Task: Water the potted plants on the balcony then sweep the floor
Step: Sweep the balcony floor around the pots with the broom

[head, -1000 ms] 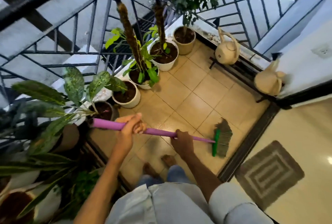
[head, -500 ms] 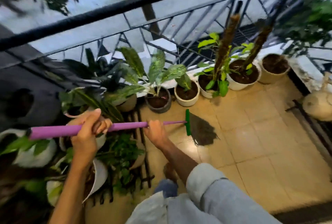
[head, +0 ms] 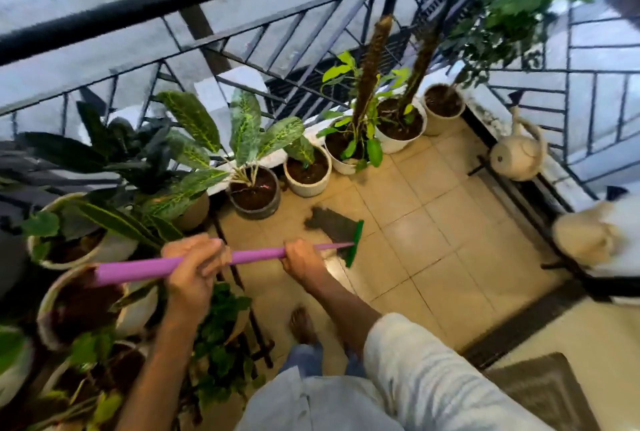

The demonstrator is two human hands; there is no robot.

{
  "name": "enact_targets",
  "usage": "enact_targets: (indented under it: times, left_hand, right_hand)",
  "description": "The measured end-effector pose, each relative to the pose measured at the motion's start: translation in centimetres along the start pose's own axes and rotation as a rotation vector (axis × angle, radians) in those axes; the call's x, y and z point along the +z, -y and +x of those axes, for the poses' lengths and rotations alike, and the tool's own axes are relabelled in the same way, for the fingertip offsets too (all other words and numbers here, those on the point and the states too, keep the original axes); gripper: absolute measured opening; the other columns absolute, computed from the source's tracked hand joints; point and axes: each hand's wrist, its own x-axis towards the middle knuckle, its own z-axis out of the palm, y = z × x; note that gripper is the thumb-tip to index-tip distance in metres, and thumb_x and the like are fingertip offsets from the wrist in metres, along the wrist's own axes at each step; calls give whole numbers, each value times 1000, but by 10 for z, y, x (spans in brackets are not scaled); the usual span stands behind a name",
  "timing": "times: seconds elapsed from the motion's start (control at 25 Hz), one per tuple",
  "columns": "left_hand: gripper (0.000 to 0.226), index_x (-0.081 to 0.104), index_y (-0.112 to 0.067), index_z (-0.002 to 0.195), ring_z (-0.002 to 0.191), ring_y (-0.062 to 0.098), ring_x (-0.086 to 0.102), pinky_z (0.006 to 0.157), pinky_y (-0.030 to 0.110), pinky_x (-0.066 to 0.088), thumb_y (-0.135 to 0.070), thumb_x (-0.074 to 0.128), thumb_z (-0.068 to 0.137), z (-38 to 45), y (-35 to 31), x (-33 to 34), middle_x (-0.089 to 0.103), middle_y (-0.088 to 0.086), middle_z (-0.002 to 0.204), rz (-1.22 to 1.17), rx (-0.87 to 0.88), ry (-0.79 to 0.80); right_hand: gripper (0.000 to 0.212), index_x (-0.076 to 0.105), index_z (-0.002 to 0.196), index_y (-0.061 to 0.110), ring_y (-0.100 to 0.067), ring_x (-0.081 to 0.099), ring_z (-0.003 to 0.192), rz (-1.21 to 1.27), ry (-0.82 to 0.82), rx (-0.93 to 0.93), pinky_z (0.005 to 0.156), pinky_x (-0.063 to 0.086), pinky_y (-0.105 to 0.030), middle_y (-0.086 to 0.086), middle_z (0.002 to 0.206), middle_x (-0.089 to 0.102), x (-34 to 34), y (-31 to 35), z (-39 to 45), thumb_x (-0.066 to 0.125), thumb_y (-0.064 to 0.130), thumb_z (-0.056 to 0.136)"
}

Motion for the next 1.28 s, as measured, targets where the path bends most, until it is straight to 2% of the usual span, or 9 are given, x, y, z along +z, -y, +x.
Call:
enact_targets:
  times: [0.16, 0.4, 0.48, 0.64, 0.76, 0.92, 1.0, 1.12, 1.28]
  left_hand:
    - [53, 44, -28, 39, 38, 13, 32, 52, 35, 29, 0, 49, 84, 11, 51, 44, 31, -8, 40, -38, -159, 206]
    - [44, 43, -26, 42, 42, 14, 32, 54, 46, 23, -17, 62, 80, -20, 90, 101, 32, -4, 44, -7, -364, 546]
    - [43, 41, -26, 44, 44, 17, 32, 56, 47, 23, -21, 63, 81, -22, 89, 111, 32, -1, 45, 32, -379, 627]
    - [44, 41, -20, 45, 45, 18, 34, 57, 33, 35, -20, 65, 81, 0, 73, 117, 32, 0, 44, 78, -390, 691]
    - [47, 41, -22, 45, 45, 19, 33, 58, 38, 32, -6, 59, 86, 13, 58, 107, 31, 0, 44, 54, -360, 604]
    - [48, 40, -27, 45, 44, 14, 31, 56, 37, 26, -3, 54, 84, 22, 40, 80, 29, -4, 44, -62, -326, 312]
    - [44, 40, -25, 44, 42, 13, 30, 54, 35, 26, -6, 61, 79, 26, 32, 58, 29, -5, 44, -119, -275, 150]
    - [38, 44, -22, 44, 42, 15, 32, 54, 44, 24, -18, 65, 77, 18, 22, 27, 32, -3, 44, -78, -110, -1]
    - [38, 50, -25, 48, 44, 18, 33, 55, 39, 34, -19, 60, 84, 2, -7, -4, 37, -3, 46, -53, 55, -165]
  right_hand:
    - [29, 64, 120, 7, -39, 67, 107, 48, -90, 278, 88, 51, -48, -19, 113, 70, 23, -72, -48, 53, 29, 104]
    - [31, 59, 129, 13, -31, 66, 107, 174, -128, 629, 90, 53, -42, -11, 120, 65, 59, -122, -146, 51, 30, 105]
    - [30, 62, 127, 11, -33, 66, 103, 232, -177, 682, 88, 51, -43, -13, 115, 66, 65, -111, -158, 53, 31, 105]
    - [29, 67, 118, 9, -37, 66, 92, 307, -199, 638, 77, 47, -41, -16, 104, 68, 59, -91, -147, 58, 31, 102]
    - [27, 67, 117, 14, -30, 66, 93, 282, -114, 546, 77, 47, -37, -11, 104, 68, 49, -78, -126, 57, 32, 99]
    - [21, 64, 112, 12, -30, 65, 94, 217, -93, 422, 78, 48, -38, -10, 106, 65, 30, -65, -76, 59, 27, 99]
    - [22, 62, 115, 10, -34, 67, 99, 115, -64, 340, 84, 52, -45, -13, 111, 65, 17, -61, -46, 56, 25, 101]
    - [23, 64, 117, 5, -36, 69, 104, -1, -53, 256, 88, 53, -47, -16, 115, 66, 1, -52, -8, 54, 18, 101]
    - [19, 70, 98, 0, -41, 70, 94, -6, -93, 177, 79, 54, -46, -22, 98, 73, -11, -18, 37, 66, 18, 92]
